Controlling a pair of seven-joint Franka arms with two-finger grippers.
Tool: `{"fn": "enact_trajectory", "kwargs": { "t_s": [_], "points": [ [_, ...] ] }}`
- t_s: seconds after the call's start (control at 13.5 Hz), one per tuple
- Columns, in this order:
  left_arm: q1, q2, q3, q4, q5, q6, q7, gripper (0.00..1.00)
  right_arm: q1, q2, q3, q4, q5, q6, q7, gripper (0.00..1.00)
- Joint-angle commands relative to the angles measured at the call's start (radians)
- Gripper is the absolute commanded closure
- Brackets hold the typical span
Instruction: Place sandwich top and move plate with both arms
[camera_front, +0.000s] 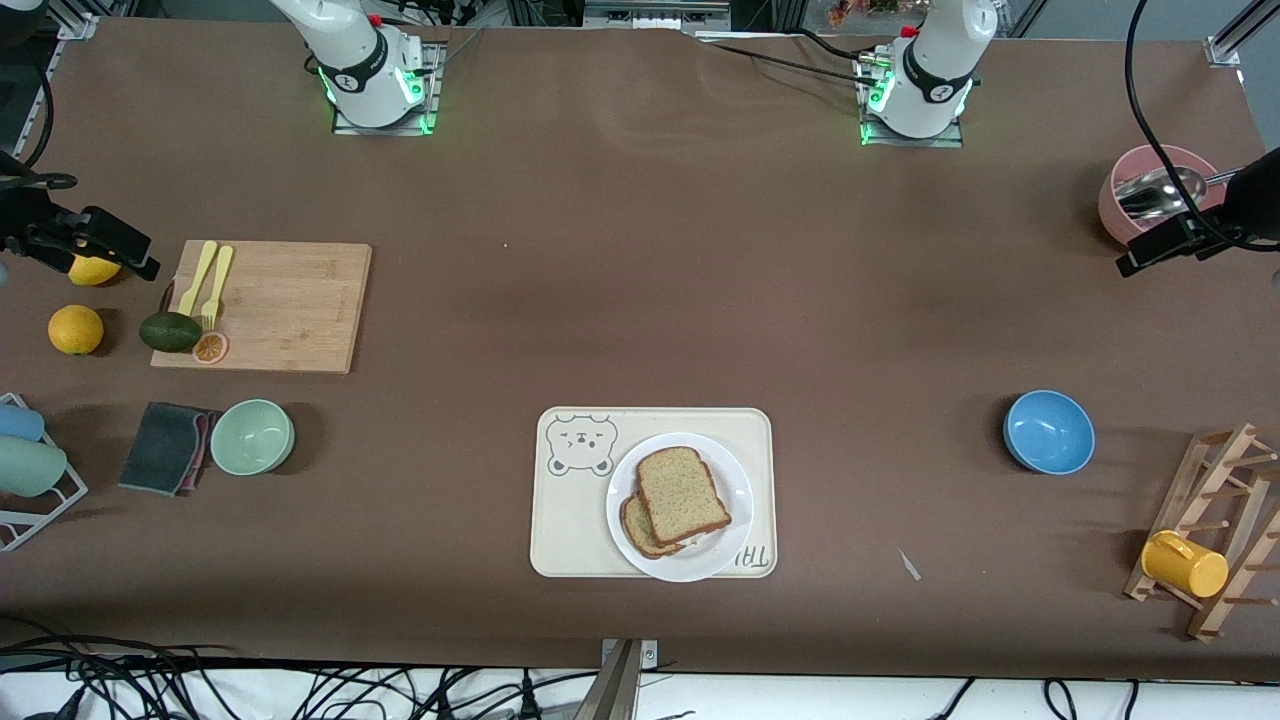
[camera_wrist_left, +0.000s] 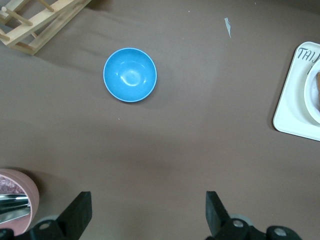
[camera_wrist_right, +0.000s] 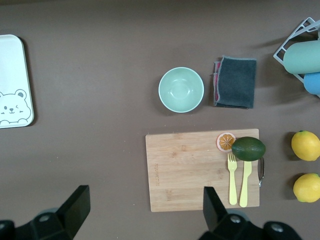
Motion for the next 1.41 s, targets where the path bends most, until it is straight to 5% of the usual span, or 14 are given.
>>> {"fn": "enact_trajectory", "kwargs": {
  "t_s": [0.0, 1.33],
  "points": [
    [-0.011, 0.002, -0.012, 0.035, 0.036, -0.062, -0.015, 0.0, 0.005, 0.009, -0.001, 0.023, 0.009, 0.0, -0.007, 0.0],
    [-0.004, 0.003, -0.07, 0.102, 0.097, -0.067, 0.036, 0.0, -0.004, 0.038, -0.01, 0.021, 0.021, 0.0, -0.021, 0.0]
  ]
}}
